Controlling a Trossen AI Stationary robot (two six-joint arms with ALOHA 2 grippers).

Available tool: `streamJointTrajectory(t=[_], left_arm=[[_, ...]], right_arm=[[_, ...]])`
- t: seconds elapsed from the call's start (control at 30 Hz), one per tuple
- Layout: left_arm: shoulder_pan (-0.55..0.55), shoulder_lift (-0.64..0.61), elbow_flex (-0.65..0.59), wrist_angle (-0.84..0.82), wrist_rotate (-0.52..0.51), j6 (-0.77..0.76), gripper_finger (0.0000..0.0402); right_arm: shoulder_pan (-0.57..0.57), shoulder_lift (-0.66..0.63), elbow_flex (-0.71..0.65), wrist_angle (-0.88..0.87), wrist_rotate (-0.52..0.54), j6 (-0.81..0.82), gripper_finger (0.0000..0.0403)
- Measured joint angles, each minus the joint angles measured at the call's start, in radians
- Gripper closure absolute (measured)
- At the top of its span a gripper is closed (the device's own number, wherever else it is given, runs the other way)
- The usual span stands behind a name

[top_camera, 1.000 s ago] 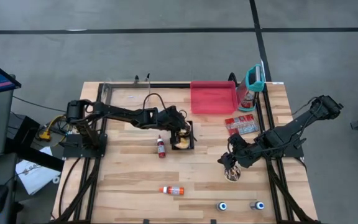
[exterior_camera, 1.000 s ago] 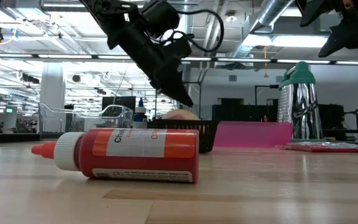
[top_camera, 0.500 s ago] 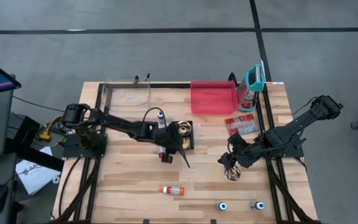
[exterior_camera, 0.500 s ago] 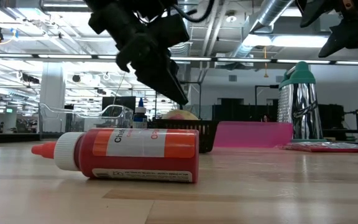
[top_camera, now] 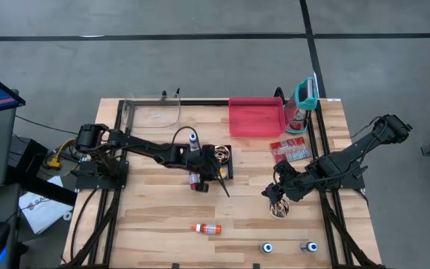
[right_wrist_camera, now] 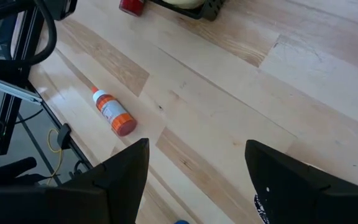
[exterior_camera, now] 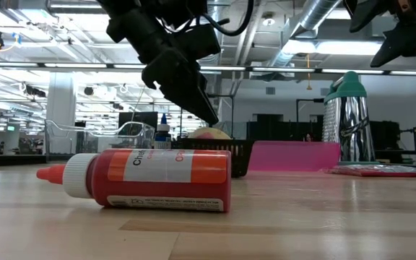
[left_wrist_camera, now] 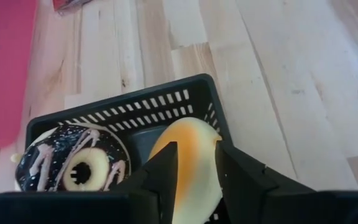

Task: Pick & Place Food Item
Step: Put the pink donut in the black basket

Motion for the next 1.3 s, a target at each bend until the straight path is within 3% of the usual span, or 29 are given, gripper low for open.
streamJointTrajectory(t=[0.63,0.73,0.87,1.03,1.3], left_arm=[[0.002,0.001,-0.072,0.067,-0.004,-0.029,0.031],[0.003,0.001,-0.072,0.072,-0.027,-0.038,0.0331],[0.017,0.001,-0.072,0.08,-0.046,-0.063,0.0387],[0.042,-0.012,-0.073,0.127,-0.047,-0.129,0.0397],[0.139,-0.085,-0.069,0.067,0.112,-0.336,0.04]], right_arm=[[0.021,0.0,0.0,0.0,0.001,0.008,0.0145],[0.021,0.0,0.0,0.0,0.001,0.008,0.0145],[0.021,0.0,0.0,0.0,0.001,0.009,0.0145],[0.021,0.0,0.0,0.001,0.001,0.011,0.0145],[0.021,0.0,0.0,0.008,0.001,0.011,0.0145]])
